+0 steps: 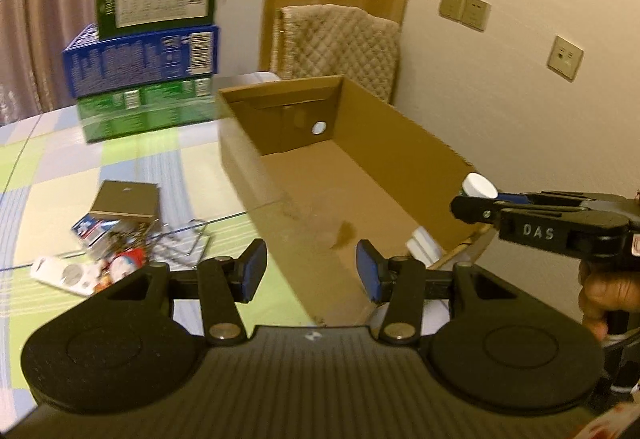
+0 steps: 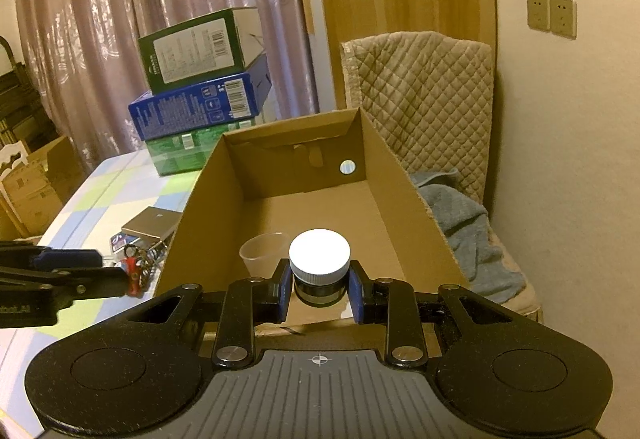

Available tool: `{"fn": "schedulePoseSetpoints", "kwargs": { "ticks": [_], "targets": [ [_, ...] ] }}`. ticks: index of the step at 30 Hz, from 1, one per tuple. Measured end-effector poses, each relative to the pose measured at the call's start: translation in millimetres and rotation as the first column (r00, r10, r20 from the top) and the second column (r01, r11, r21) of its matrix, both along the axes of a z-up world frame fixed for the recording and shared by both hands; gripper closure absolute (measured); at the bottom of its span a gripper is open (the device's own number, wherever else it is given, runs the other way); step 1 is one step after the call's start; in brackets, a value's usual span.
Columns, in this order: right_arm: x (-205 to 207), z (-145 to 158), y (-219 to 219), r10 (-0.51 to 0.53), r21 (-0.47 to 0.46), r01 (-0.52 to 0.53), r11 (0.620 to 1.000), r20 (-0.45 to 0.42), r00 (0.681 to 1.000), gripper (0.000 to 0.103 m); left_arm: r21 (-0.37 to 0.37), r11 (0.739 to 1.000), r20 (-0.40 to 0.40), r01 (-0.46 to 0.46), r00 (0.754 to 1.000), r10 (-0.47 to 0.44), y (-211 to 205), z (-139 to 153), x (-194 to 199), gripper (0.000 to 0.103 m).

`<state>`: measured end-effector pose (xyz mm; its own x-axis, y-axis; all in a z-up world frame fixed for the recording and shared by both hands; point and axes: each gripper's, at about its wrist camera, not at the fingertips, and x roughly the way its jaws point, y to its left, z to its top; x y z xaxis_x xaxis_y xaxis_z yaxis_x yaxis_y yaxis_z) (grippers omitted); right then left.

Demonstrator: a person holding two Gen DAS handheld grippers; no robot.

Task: Organize rigid objects
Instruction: 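Release the plug from left tool while right tool drops the jar into the box, then withdraw both tools from the box toward the remaining items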

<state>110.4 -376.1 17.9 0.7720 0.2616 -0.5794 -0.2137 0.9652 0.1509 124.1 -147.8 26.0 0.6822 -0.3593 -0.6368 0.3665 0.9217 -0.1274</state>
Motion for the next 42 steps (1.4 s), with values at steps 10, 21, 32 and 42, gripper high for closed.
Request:
{"fn": "schedulePoseSetpoints", "kwargs": {
  "ticks": [10, 21, 32, 42],
  "targets": [
    [5, -3, 10, 0.025, 0.007, -0.025, 1.0, -0.016, 1.0, 0.077, -0.015, 0.999, -0.013, -0.033, 0.999, 0.033, 18, -4, -2, 0.059],
    [2, 3, 7, 0.012, 0.067, -0.012, 0.998, -0.001, 1.0, 0.049, -0.042, 0.997, -0.019, -0.063, 0.998, 0.062, 30, -8, -7, 0.059],
    [-24, 24, 9, -0.012, 0.059, 0.011, 0.998, 0.029, 1.0, 0.048, -0.051, 0.993, -0.005, -0.11, 0.994, 0.11, 54, -1, -26, 0.059],
    [-59, 35, 46, 0.06, 0.068, -0.062, 0.996, 0.033, 0.998, 0.048, -0.052, 0.982, 0.017, -0.182, 0.983, 0.183, 98, 9, -53, 0.059]
  ]
}}
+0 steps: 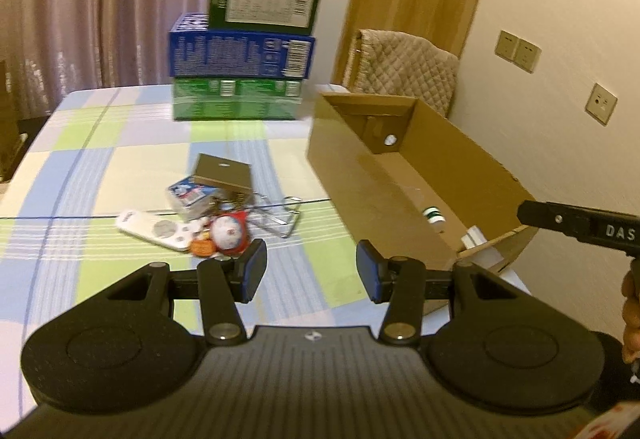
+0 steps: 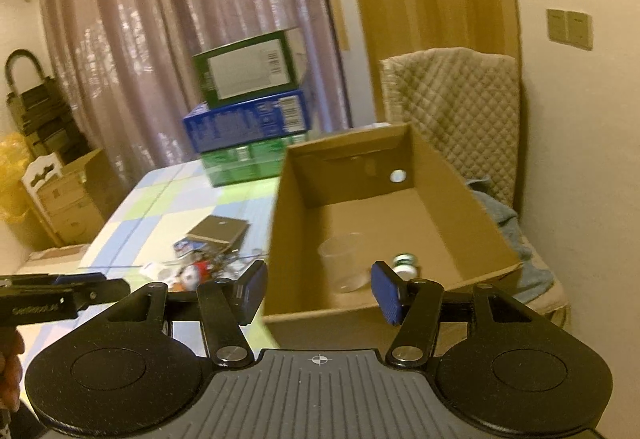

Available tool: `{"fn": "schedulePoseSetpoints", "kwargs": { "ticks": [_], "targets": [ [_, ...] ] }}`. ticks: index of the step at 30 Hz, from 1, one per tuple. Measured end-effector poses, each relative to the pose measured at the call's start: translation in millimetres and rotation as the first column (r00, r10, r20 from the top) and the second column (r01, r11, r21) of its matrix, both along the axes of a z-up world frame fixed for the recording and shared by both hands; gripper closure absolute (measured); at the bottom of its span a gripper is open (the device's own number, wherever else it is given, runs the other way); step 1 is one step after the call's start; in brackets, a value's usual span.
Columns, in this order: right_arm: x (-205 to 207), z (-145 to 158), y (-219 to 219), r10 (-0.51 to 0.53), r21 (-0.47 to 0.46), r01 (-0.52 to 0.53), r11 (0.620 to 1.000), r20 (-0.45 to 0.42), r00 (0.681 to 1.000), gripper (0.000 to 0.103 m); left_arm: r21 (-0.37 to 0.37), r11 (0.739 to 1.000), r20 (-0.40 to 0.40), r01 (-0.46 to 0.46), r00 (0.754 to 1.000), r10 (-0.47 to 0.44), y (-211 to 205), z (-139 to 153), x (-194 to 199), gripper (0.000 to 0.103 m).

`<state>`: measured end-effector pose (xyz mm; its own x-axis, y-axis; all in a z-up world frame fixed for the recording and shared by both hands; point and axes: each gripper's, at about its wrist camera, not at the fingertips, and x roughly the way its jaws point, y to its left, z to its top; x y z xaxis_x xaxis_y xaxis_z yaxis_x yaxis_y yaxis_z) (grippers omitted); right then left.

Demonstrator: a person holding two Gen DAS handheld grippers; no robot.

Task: Organize rigid objects
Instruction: 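Withdraw both tools from the box toward the remaining items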

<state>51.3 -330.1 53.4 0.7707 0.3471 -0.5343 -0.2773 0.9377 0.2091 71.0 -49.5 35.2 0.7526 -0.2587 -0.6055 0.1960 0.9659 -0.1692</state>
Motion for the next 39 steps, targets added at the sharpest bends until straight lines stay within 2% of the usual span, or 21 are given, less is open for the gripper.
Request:
{"fn": "schedulePoseSetpoints", "kwargs": {
  "ticks": [10, 21, 30, 35, 39],
  "targets": [
    [-17, -6, 56, 0.11, 0.0, -0.11, 0.994, -0.012, 0.994, 0.048, 0.006, 0.993, -0.001, -0.116, 0.993, 0.116, 61, 1, -21, 0.059],
    [-17, -21, 112, 0.21, -0.011, -0.21, 0.978, -0.019, 0.978, 0.048, 0.065, 0.986, 0.029, -0.154, 0.988, 0.152, 101, 8, -17, 0.058],
    [10, -55, 160, 0.258, -0.034, -0.26, 0.965, -0.057, 0.964, 0.04, 0.121, 0.98, 0.008, -0.158, 0.987, 0.158, 127, -12, 13, 0.053],
    [38, -77, 186, 0.271, -0.058, -0.275, 0.96, -0.078, 0.959, 0.037, 0.152, 0.978, -0.02, -0.142, 0.989, 0.146, 138, -35, 44, 0.049],
    [64, -98, 202, 0.261, -0.08, -0.269, 0.96, -0.1, 0.96, 0.029, 0.157, 0.978, -0.043, -0.137, 0.988, 0.145, 146, -60, 71, 0.046]
  ]
}}
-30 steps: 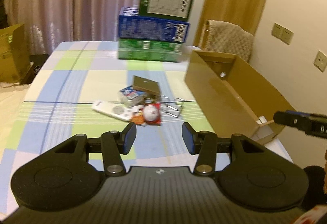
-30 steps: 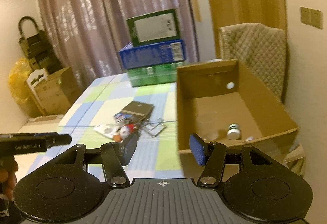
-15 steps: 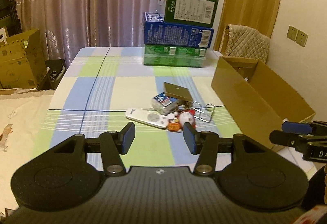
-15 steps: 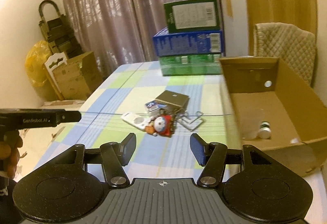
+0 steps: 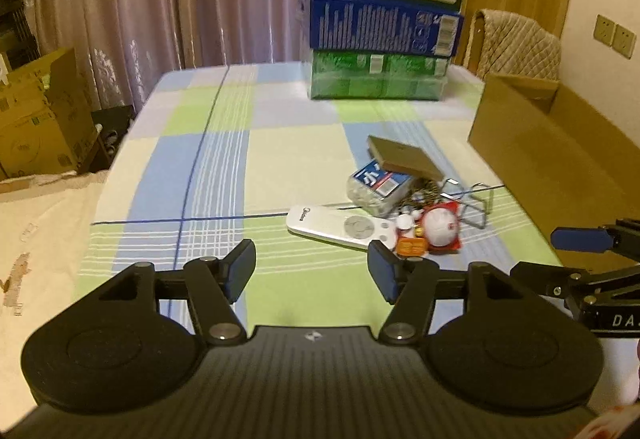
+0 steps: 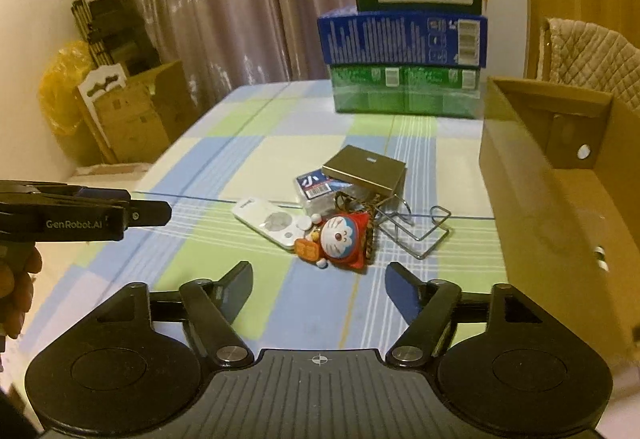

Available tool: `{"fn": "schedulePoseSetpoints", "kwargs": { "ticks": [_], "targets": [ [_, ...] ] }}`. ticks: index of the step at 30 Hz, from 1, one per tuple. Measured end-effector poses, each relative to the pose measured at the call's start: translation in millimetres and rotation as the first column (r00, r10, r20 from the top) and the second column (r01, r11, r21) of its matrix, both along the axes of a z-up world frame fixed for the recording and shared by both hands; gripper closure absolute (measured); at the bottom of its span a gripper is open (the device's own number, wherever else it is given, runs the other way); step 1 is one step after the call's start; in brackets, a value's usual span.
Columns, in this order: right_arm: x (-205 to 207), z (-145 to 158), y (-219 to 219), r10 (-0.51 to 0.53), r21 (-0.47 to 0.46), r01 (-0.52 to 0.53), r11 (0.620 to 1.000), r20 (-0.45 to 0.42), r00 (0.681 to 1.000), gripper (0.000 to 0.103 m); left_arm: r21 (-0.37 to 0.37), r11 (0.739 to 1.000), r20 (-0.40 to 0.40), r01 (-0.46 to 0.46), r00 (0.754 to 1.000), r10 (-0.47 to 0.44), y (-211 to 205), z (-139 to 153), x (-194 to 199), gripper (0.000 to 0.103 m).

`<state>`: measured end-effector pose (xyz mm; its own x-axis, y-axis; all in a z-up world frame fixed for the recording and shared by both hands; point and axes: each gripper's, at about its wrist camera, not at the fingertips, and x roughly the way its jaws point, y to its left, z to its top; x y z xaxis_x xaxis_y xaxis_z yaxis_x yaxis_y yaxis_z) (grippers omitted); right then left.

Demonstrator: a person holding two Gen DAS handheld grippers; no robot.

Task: Organize rigid objects
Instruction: 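Withdraw both tools from the box toward the remaining items, then grasp the red Doraemon keychain with the right tool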

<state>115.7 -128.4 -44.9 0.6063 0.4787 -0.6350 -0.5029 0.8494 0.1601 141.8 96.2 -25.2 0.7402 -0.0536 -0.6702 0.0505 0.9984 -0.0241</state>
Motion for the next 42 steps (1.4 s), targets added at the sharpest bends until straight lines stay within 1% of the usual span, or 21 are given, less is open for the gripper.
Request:
{"fn": "schedulePoseSetpoints", "kwargs": {
  "ticks": [3, 7, 11, 14, 16, 18, 22, 26, 28, 29, 30, 31, 33, 38, 42],
  "targets": [
    [16, -15, 8, -0.011, -0.016, 0.011, 1.0, -0.017, 1.0, 0.027, -0.003, 1.0, -0.024, 0.008, 1.0, -0.008, 4, -20, 19, 0.045],
    [36, -32, 19, -0.011, -0.025, 0.011, 1.0, -0.028, 1.0, 0.026, -0.005, 1.0, -0.048, 0.028, 0.998, -0.028, 6, -36, 40, 0.045],
    [51, -48, 31, -0.025, -0.057, 0.024, 0.998, -0.017, 1.0, 0.026, 0.011, 0.999, -0.056, 0.049, 0.997, -0.048, 5, -43, 57, 0.044],
    [61, -59, 39, -0.05, -0.068, 0.049, 0.996, -0.008, 0.999, 0.021, 0.004, 0.999, -0.065, 0.051, 0.997, -0.051, 7, -47, 68, 0.044],
    [67, -65, 43, -0.071, -0.06, 0.07, 0.996, -0.015, 0.997, 0.018, 0.005, 0.999, -0.069, 0.052, 0.996, -0.051, 8, -50, 73, 0.042],
    [71, -70, 46, -0.095, -0.05, 0.093, 0.994, -0.022, 0.995, 0.018, 0.006, 0.999, -0.078, 0.048, 0.996, -0.047, 11, -53, 77, 0.042],
    [78, -75, 54, -0.115, -0.038, 0.114, 0.993, -0.018, 0.993, 0.018, -0.002, 1.0, -0.114, 0.021, 0.993, -0.021, 18, -61, 83, 0.042],
    [87, -78, 58, -0.15, -0.027, 0.149, 0.988, -0.023, 0.988, 0.018, -0.014, 1.0, -0.113, 0.013, 0.994, -0.015, 20, -61, 83, 0.042],
    [90, -80, 60, -0.156, -0.049, 0.155, 0.987, -0.018, 0.988, 0.018, -0.017, 1.0, -0.111, 0.019, 0.994, -0.021, 19, -61, 83, 0.042],
    [91, -80, 58, -0.156, -0.042, 0.155, 0.987, -0.02, 0.988, 0.018, -0.02, 1.0, -0.111, 0.022, 0.994, -0.024, 18, -61, 83, 0.042],
    [90, -80, 58, -0.155, -0.04, 0.154, 0.987, -0.022, 0.988, 0.021, -0.023, 0.999, -0.112, 0.027, 0.993, -0.029, 18, -61, 83, 0.042],
    [89, -81, 56, -0.148, -0.036, 0.148, 0.988, -0.021, 0.989, 0.028, -0.026, 0.999, -0.113, 0.032, 0.993, -0.035, 17, -61, 83, 0.042],
    [86, -80, 53, -0.139, -0.031, 0.139, 0.99, -0.014, 0.99, 0.031, -0.031, 0.999, -0.117, 0.038, 0.992, -0.041, 17, -62, 83, 0.042],
    [85, -80, 52, -0.133, -0.026, 0.132, 0.991, -0.028, 0.991, 0.033, -0.049, 0.998, -0.111, 0.046, 0.993, -0.051, 17, -60, 83, 0.042],
    [79, -80, 56, -0.042, -0.008, 0.042, 0.999, -0.038, 0.998, 0.033, -0.056, 0.998, -0.11, 0.038, 0.993, -0.044, 20, -60, 83, 0.042]
  ]
}}
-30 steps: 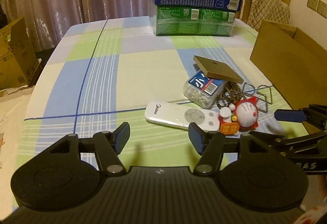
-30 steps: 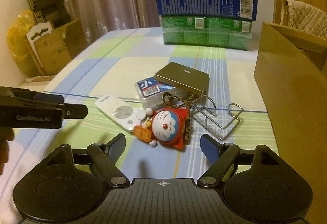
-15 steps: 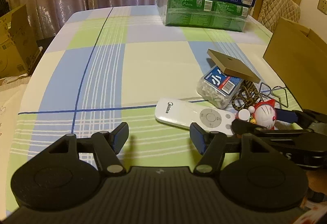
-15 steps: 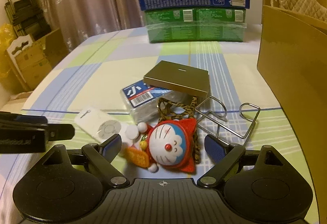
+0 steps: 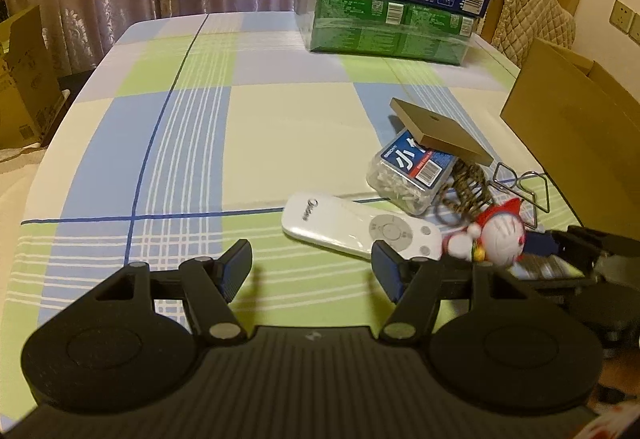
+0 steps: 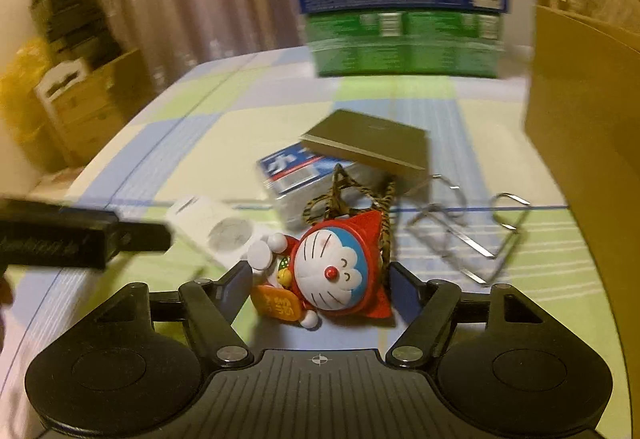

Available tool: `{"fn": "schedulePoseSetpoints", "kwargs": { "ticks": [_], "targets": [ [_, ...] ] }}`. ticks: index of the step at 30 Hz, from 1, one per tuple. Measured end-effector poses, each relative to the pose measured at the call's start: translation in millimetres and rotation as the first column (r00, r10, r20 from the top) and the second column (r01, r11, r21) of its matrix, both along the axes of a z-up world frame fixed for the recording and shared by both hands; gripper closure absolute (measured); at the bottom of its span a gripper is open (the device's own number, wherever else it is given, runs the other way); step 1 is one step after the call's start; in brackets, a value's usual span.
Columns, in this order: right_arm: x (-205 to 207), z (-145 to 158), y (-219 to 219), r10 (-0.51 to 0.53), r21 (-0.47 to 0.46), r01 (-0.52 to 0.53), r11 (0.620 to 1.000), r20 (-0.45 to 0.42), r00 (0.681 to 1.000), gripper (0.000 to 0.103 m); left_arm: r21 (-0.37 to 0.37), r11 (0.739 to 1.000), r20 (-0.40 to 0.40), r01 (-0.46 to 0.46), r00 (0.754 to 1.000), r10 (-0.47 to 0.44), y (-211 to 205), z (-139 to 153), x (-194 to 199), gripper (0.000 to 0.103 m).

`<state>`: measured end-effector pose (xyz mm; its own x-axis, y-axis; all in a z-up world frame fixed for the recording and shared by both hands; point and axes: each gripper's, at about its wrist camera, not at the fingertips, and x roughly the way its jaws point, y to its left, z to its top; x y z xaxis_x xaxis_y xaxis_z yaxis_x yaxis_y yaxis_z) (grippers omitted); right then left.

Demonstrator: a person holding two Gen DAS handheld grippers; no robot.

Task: Organize rigid objects
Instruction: 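Grasp the red Doraemon keychain with the right tool, then lift the Doraemon keychain with right tool while left tool approaches the striped keychain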

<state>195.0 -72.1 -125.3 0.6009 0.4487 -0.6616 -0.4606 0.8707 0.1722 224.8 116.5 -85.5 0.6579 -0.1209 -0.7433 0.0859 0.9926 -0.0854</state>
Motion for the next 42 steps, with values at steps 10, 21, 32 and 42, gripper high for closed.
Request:
{"fn": "schedulePoseSetpoints", "kwargs": {
  "ticks": [10, 21, 32, 42],
  "targets": [
    [-11, 1, -7, 0.073, 0.045, -0.071, 0.996, -0.039, 0.997, 0.034, -0.024, 0.999, -0.009, -0.035, 0.999, 0.035, 7, -4, 3, 0.042],
    [-47, 6, -29, 0.094, 0.025, -0.093, 0.995, -0.059, 0.994, 0.034, -0.038, 0.999, 0.009, 0.036, 0.999, -0.036, -6, -1, 0, 0.042],
    [-97, 6, -38, 0.137, -0.114, -0.129, 0.985, 0.063, 0.989, 0.027, -0.033, 0.991, 0.036, 0.133, 0.991, -0.132, -24, 9, -28, 0.042],
    [-105, 6, -37, 0.157, -0.147, -0.141, 0.979, 0.101, 0.982, 0.028, -0.072, 0.991, 0.059, 0.115, 0.992, -0.111, -27, 17, -51, 0.042]
  ]
}}
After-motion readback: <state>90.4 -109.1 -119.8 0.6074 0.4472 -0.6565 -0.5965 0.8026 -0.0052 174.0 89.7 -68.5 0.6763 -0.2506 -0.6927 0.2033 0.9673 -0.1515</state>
